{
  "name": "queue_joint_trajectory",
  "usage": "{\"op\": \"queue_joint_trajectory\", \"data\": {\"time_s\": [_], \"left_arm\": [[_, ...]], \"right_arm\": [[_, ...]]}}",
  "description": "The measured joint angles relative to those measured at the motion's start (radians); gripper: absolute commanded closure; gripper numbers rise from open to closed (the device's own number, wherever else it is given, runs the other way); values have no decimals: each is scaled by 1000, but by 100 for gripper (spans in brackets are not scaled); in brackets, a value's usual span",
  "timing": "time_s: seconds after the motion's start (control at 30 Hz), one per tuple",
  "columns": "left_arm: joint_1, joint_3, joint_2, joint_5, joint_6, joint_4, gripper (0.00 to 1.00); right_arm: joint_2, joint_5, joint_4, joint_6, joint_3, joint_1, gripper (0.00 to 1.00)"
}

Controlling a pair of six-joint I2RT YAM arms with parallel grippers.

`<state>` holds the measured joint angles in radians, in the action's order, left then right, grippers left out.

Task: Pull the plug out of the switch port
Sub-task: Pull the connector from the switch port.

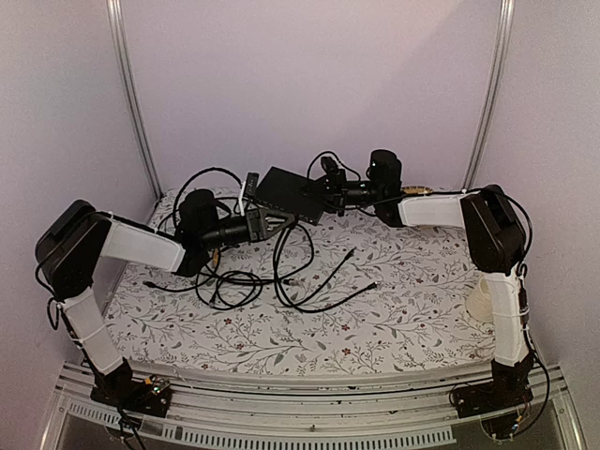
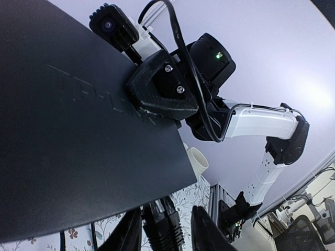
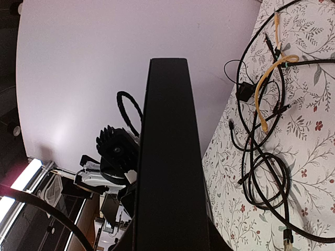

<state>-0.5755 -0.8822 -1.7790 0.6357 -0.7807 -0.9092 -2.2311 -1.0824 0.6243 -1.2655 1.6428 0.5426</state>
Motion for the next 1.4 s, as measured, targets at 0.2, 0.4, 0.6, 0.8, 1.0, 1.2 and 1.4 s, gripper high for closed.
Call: {"op": "queue_joint_trajectory", "data": {"time_s": [0.2,0.4,0.6,0.8,1.0,1.2,1.4], "left_arm": [[-10,0,-13,-26,-21,-22,69],[-13,1,-21,-47,-53,-47,70],[-13,14,-21,-60,-97,-90,69],[-8,35,-21,-79,-146,-143,69],[-6,44,-21,-93,-174,-164,71],[-6,45,-21,-104,-183,-165,73],[-6,45,-21,-112,-190,-165,75]], "right_arm": [[0,8,11,-3,0,0,98],[-1,18,14,-4,2,0,98],[-1,19,28,-11,4,0,98],[-2,18,30,-15,6,2,98],[-3,18,31,-18,8,3,98],[-9,18,32,-19,16,3,98],[-9,19,32,-21,18,3,98]]}}
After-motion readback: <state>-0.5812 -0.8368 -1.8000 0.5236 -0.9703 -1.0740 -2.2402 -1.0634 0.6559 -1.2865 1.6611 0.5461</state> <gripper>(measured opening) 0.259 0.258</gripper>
